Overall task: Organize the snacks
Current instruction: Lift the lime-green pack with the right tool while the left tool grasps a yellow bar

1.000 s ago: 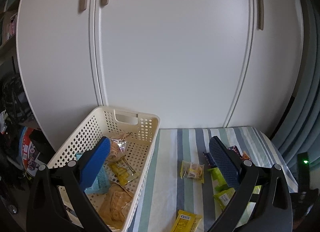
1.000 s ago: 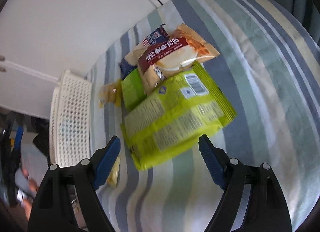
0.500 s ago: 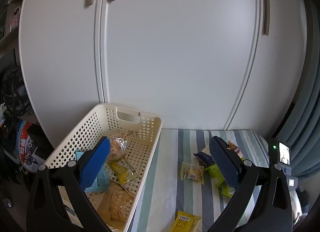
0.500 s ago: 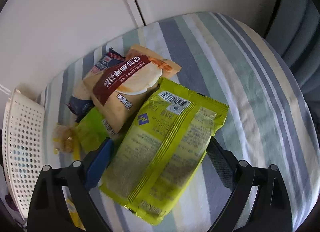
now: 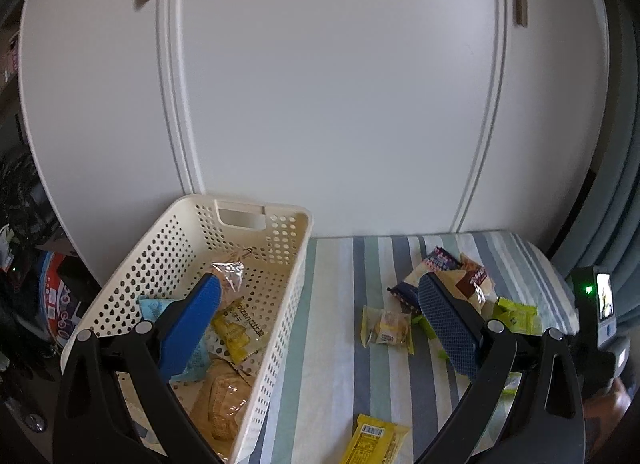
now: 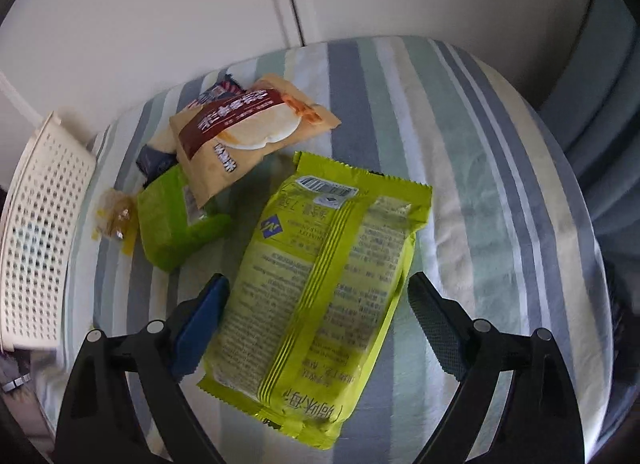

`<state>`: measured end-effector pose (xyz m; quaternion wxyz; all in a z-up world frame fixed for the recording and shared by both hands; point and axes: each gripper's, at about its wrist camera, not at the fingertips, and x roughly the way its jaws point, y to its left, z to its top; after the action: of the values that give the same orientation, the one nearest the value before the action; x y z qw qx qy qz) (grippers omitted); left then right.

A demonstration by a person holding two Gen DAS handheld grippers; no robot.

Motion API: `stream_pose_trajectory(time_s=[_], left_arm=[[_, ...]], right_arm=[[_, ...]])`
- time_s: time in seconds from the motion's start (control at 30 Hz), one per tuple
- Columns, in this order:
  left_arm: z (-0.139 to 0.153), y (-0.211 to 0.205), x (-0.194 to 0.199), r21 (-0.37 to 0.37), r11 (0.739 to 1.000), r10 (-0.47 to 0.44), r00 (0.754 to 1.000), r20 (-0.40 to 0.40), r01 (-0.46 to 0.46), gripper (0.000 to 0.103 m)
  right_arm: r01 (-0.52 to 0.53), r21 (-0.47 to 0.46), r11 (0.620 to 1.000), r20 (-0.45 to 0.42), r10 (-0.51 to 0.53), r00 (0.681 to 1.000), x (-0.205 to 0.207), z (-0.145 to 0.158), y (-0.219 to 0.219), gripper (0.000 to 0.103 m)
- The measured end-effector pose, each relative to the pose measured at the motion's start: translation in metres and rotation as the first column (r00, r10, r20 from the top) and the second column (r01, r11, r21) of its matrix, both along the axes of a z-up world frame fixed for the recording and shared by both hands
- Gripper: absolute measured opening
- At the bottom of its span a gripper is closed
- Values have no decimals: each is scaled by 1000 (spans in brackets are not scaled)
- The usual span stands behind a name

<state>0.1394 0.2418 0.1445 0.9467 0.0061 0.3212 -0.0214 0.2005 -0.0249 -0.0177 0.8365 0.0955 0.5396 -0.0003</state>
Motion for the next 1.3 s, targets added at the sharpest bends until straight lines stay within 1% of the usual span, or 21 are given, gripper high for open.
stream_pose_trajectory(time_s=[0.07,0.13,0.2,0.27,0.3,0.33,0.4,0.47,0.6,0.67,0.73,0.8,0.87,0.9,0.97,1.0,1.03,1.2,1.27,1.3], left_arm=[[-2,-4,2,7,1000,-14,1000,-7,14,100],[-4,-9,3,4,999,-42,999,-18,43,100],[-8,-13,5,-3,998,-63,998,-32,63,100],[-13,-17,7,-10,996,-89,995,-52,89,100],[-15,-20,9,-8,995,-100,993,-61,100,100],[-18,-23,9,-5,993,-117,991,-71,117,100],[-22,-28,10,7,990,-137,987,-85,138,100],[-26,-33,10,37,987,-150,984,-97,154,100],[-40,-40,11,92,985,-134,981,-137,148,100],[-47,-43,10,107,983,-131,977,-169,151,100],[-55,-48,3,113,978,-152,968,-202,177,100],[-67,-53,-6,96,970,-194,951,-242,222,100],[-78,-56,-14,80,966,-216,935,-283,247,100],[-87,-58,-18,91,962,-219,924,-312,258,100],[-98,-60,-22,130,958,-201,919,-339,257,100],[-105,-59,-25,140,955,-196,911,-364,262,100],[-110,-58,-26,139,953,-199,902,-384,269,100],[-128,-56,-36,145,946,-201,874,-442,290,100],[-136,-53,-37,134,946,-204,865,-458,294,100],[-139,-53,-37,128,947,-204,862,-465,293,93]], right_arm=[[-2,33,999,5,2,1000,-2,0,-3,89],[6,64,998,21,-7,1000,-5,-2,-8,85],[5,63,998,52,-9,999,-13,0,-11,81],[8,59,998,90,-13,996,-22,7,-12,73],[10,70,998,106,-17,994,-25,10,-5,72],[8,85,996,118,-18,993,-35,15,-10,71],[-3,105,995,137,-11,990,-40,20,-12,70],[-4,104,995,174,-14,985,-47,28,-16,70],[-8,159,987,243,-31,970,-52,42,-27,70],[-18,157,987,274,-26,961,-56,47,-28,70],[-18,126,992,295,-20,955,-59,51,-23,70],[-5,114,994,307,-30,951,-61,53,-25,70],[0,146,989,305,-45,951,-65,54,-27,70],[2,155,988,306,-50,951,-65,54,-27,70],[3,154,988,309,-51,950,-65,53,-28,70],[5,151,989,310,-52,949,-64,52,-27,70],[6,149,989,311,-53,949,-60,50,-27,70],[10,146,989,307,-54,950,-58,47,-24,70],[11,154,988,304,-58,951,-57,47,-24,70],[12,158,987,302,-60,951,-57,47,-25,70]])
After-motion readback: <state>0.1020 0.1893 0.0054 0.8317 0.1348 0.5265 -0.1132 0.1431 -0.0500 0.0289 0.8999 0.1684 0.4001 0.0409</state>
